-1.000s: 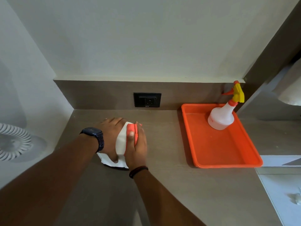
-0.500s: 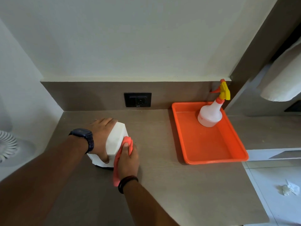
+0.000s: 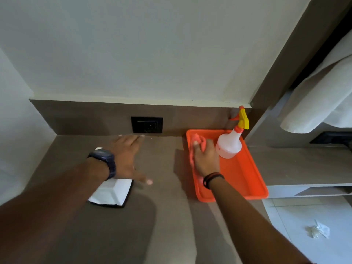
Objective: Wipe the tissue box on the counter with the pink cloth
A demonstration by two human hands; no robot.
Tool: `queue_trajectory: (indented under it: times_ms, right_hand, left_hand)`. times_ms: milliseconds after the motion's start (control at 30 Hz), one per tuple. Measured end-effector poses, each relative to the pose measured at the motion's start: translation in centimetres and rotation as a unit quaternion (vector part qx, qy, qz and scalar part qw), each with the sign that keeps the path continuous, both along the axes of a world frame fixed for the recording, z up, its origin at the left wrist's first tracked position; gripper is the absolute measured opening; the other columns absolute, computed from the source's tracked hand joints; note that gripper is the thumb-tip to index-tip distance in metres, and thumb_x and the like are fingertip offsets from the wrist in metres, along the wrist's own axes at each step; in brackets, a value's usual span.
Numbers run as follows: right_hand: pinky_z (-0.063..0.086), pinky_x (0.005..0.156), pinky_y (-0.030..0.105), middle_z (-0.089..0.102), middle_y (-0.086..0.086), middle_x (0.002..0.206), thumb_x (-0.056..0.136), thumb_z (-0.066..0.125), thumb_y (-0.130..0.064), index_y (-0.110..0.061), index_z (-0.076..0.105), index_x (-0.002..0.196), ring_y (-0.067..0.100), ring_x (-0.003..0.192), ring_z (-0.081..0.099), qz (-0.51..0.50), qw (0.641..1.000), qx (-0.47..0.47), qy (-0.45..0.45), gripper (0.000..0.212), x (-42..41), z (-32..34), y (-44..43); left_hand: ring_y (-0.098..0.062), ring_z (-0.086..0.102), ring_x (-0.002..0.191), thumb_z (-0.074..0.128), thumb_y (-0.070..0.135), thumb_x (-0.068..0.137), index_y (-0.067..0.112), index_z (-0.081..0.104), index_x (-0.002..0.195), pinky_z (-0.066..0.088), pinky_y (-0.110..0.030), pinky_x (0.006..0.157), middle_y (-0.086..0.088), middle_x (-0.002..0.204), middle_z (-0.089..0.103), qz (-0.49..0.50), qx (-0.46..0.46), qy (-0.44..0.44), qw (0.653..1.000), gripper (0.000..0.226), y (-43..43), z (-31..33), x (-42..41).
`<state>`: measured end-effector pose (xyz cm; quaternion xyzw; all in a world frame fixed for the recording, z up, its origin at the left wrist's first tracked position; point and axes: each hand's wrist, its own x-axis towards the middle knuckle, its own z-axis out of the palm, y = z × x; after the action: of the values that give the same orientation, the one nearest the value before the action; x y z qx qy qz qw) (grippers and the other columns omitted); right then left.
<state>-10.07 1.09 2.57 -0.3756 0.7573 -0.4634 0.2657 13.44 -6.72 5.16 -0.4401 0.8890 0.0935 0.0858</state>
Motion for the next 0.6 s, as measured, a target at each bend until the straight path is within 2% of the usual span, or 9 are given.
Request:
queue_trajectory:
  times_ms: [33, 100, 167, 233, 300, 400, 467, 600]
  right_hand:
    - [0.036, 0.074, 0.026, 0.057, 0.002, 0.098, 0.101, 0.053, -0.024, -0.006, 0.056, 0.118, 0.027, 0.093, 0.057, 0.006, 0.998, 0.028, 0.053, 0.025, -1.6, -0.6, -0.1]
    - [0.045, 0.080, 0.040, 0.060, 0.013, 0.108, 0.099, 0.054, -0.025, -0.005, 0.052, 0.113, 0.038, 0.100, 0.059, 0.029, 0.984, 0.090, 0.154, 0.024, -3.7, -2.3, -0.2]
    - [0.051, 0.086, 0.052, 0.060, 0.018, 0.115, 0.099, 0.052, -0.031, -0.009, 0.049, 0.110, 0.043, 0.105, 0.059, 0.060, 0.962, 0.151, 0.218, 0.025, -4.6, -4.1, -0.1]
    - [0.049, 0.093, 0.056, 0.057, 0.015, 0.126, 0.100, 0.046, -0.039, -0.014, 0.047, 0.118, 0.040, 0.113, 0.055, 0.105, 0.934, 0.217, 0.262, 0.031, -4.9, -5.7, 0.4]
    - [0.043, 0.102, 0.057, 0.048, 0.012, 0.143, 0.100, 0.042, -0.045, -0.017, 0.041, 0.132, 0.038, 0.129, 0.045, 0.161, 0.899, 0.285, 0.292, 0.043, -5.3, -7.4, 0.9]
    - [0.022, 0.118, 0.059, 0.015, 0.006, 0.167, 0.099, 0.034, -0.054, -0.025, 0.018, 0.155, 0.036, 0.152, 0.013, 0.223, 0.853, 0.351, 0.316, 0.065, -5.9, -9.0, 1.3]
    - [0.010, 0.121, 0.060, 0.000, 0.004, 0.169, 0.100, 0.031, -0.055, -0.028, 0.007, 0.158, 0.034, 0.154, -0.001, 0.234, 0.847, 0.364, 0.310, 0.068, -6.2, -9.4, 1.2]
    - [0.004, 0.121, 0.060, -0.007, 0.004, 0.169, 0.099, 0.036, -0.052, -0.029, -0.001, 0.158, 0.034, 0.154, -0.008, 0.240, 0.842, 0.385, 0.292, 0.073, -6.1, -9.0, 0.9]
  left_hand:
    - [-0.028, 0.015, 0.144, 0.036, 0.103, 0.028, 0.016, 0.003, 0.150, 0.009, -0.042, 0.118, -0.008, 0.159, 0.015, -0.008, -0.010, 0.042, 0.999, 0.154, 0.3, -0.3, -2.0]
    - [-0.029, 0.012, 0.145, 0.049, 0.098, 0.038, 0.016, 0.000, 0.150, 0.007, -0.043, 0.118, -0.012, 0.160, 0.011, -0.025, -0.005, 0.087, 0.996, 0.147, 1.1, -1.7, -5.9]
    - [-0.028, 0.005, 0.147, 0.064, 0.087, 0.047, 0.018, -0.004, 0.150, 0.006, -0.045, 0.120, -0.011, 0.161, 0.004, -0.043, 0.038, 0.089, 0.994, 0.141, 2.0, -3.6, -9.3]
    - [-0.027, 0.001, 0.147, 0.066, 0.086, 0.046, 0.018, -0.007, 0.150, 0.007, -0.047, 0.120, -0.010, 0.161, -0.002, -0.063, 0.068, 0.070, 0.993, 0.144, 2.6, -5.4, -12.1]
    - [-0.026, -0.005, 0.147, 0.065, 0.088, 0.043, 0.016, -0.012, 0.149, 0.004, -0.047, 0.120, -0.009, 0.161, -0.009, -0.081, 0.084, 0.046, 0.992, 0.149, 3.1, -7.0, -14.1]
    - [-0.025, -0.015, 0.146, 0.062, 0.090, 0.042, 0.013, -0.019, 0.147, -0.001, -0.044, 0.120, -0.009, 0.159, -0.020, -0.104, 0.102, 0.002, 0.989, 0.153, 3.2, -8.9, -15.6]
    - [-0.025, -0.018, 0.145, 0.061, 0.092, 0.042, 0.013, -0.020, 0.146, -0.001, -0.044, 0.120, -0.008, 0.157, -0.025, -0.109, 0.108, -0.010, 0.988, 0.154, 3.2, -9.2, -15.7]
    - [-0.025, -0.018, 0.145, 0.061, 0.091, 0.041, 0.013, -0.020, 0.147, -0.002, -0.044, 0.120, -0.008, 0.157, -0.025, -0.105, 0.110, -0.018, 0.988, 0.154, 3.2, -8.8, -15.9]
